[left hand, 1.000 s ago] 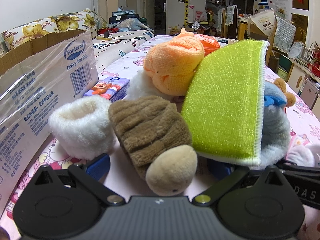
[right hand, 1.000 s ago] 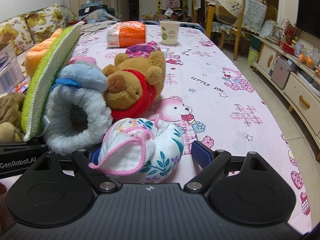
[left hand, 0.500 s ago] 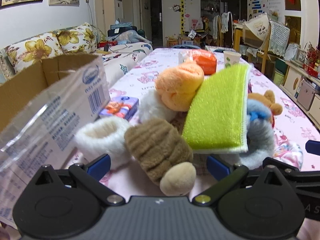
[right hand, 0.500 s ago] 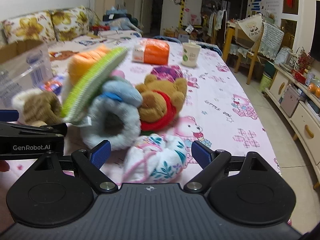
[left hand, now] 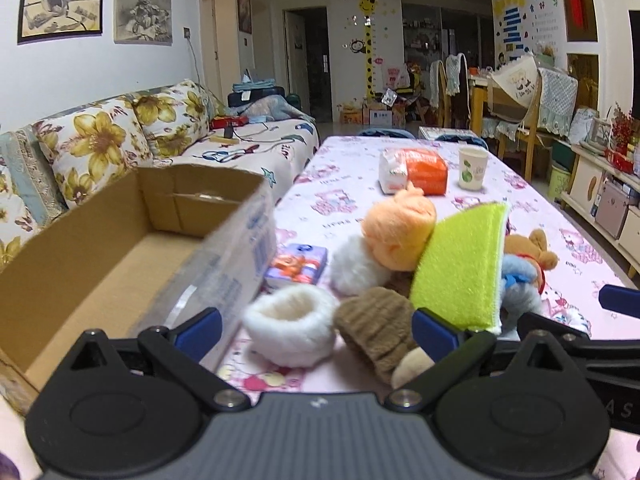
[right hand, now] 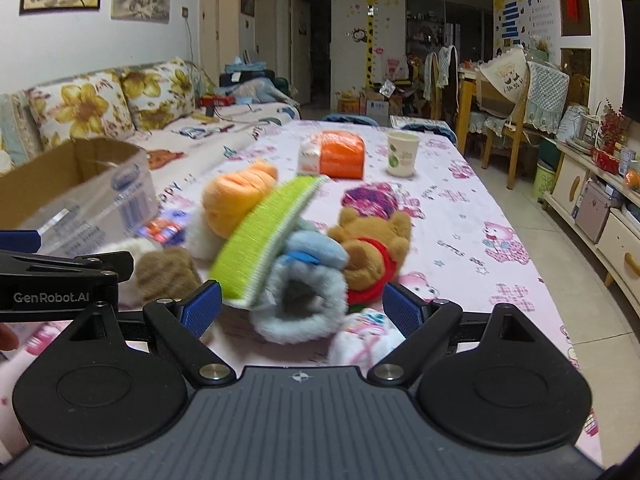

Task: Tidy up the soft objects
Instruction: 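Pull both tools back from the pile and aim at the toys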

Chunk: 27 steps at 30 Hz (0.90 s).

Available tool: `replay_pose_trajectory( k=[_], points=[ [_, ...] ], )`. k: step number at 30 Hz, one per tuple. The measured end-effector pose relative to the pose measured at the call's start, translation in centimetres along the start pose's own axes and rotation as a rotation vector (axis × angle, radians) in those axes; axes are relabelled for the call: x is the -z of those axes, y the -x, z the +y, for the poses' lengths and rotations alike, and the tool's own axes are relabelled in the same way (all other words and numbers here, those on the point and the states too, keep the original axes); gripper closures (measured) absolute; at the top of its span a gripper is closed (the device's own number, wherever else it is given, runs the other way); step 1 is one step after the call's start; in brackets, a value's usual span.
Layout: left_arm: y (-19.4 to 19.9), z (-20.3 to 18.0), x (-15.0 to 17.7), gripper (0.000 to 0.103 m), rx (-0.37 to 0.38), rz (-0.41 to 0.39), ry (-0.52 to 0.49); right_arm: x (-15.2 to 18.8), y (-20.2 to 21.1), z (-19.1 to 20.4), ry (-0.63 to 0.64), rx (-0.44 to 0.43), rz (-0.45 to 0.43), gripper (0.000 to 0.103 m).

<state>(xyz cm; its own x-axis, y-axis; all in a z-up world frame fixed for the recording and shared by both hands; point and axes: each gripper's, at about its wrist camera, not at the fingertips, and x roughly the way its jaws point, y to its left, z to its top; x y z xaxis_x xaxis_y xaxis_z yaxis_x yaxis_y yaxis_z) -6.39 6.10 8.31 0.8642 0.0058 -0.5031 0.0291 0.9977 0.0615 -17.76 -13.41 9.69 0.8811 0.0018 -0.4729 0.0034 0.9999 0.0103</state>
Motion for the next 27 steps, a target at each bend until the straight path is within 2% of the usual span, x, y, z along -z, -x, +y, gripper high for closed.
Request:
replay_pose_trajectory(
  k=[17, 27],
  points=[
    [4.7, 7.2, 0.0, 0.002, -0.097, -0.092, 0.046, -1.0, 2.4, 5.2, 0.082, -0.133, -0.058, 0.000],
    [5.5, 8.2, 0.2, 0.003, -0.104, -0.109, 0.071, -1.2, 3.5, 6.1, 0.119, -0.131, -0.062, 0.000]
  ],
)
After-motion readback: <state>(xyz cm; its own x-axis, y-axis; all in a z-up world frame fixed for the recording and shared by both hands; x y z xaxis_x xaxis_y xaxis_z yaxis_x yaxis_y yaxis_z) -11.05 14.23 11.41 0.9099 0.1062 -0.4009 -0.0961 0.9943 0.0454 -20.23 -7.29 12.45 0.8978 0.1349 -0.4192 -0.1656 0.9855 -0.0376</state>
